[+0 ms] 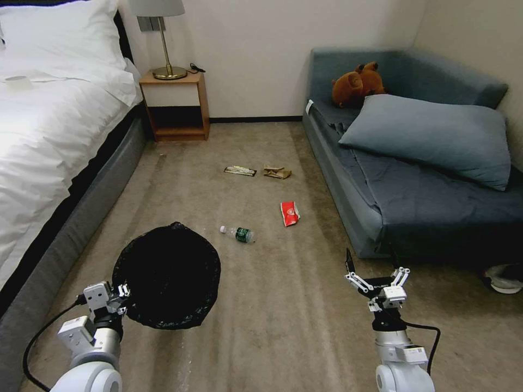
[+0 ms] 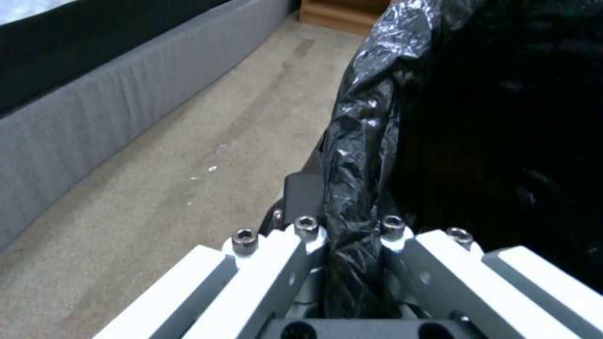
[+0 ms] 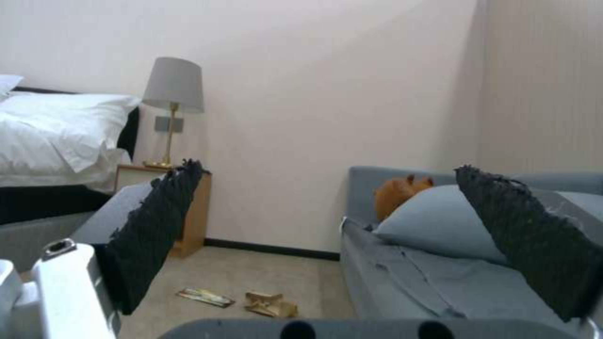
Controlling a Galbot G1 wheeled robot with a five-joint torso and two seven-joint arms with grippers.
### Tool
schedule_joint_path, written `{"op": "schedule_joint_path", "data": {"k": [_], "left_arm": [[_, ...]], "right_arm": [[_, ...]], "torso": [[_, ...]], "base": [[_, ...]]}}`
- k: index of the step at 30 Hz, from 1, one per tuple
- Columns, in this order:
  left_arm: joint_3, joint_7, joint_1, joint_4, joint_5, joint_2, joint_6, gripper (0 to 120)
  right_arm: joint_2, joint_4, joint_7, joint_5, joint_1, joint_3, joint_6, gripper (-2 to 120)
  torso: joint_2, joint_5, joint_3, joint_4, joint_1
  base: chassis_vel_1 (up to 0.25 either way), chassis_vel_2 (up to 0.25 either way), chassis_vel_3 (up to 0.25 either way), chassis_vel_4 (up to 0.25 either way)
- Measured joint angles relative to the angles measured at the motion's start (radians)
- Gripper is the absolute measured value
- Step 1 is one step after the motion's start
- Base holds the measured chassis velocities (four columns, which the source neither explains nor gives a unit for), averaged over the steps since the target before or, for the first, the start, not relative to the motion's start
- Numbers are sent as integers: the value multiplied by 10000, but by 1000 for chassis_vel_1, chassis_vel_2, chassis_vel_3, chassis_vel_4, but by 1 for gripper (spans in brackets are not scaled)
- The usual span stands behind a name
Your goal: Pick up the trash bin, then pick up the garbage on the floor and place it into the trash bin.
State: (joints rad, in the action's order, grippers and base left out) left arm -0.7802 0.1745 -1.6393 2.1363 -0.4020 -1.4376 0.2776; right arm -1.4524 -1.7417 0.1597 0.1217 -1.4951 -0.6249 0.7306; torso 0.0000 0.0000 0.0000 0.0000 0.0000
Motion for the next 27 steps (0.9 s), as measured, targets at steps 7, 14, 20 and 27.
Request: {"op": "schedule_joint_path", "data": {"k": [7,14,20,27], "left_arm": [[5,-27,-46,4,-27,13,-34,1],[-3,-37,-3,3,-64,2,-31,1],[19,-47,-8,-9,-65,-31,-29,1],[42,-43,-110,53,-85,-57,-79,1]], "right_arm": [[9,-64,41,69,-28,-54,-11,100],[46,58,67,138,44,-129,-51,100],[90,29,74,203,85,-209,-110,100],[131,-151,115,337,50,-314,-260,100]], "torso": [[0,0,0,0,0],[0,0,0,0,0],[0,0,-1,0,0],[0,-1,0,0,0]], "base": [[-52,70,62,-58],[-60,55,40,-56],[-62,61,53,-53],[-57,44,51,-56]]}}
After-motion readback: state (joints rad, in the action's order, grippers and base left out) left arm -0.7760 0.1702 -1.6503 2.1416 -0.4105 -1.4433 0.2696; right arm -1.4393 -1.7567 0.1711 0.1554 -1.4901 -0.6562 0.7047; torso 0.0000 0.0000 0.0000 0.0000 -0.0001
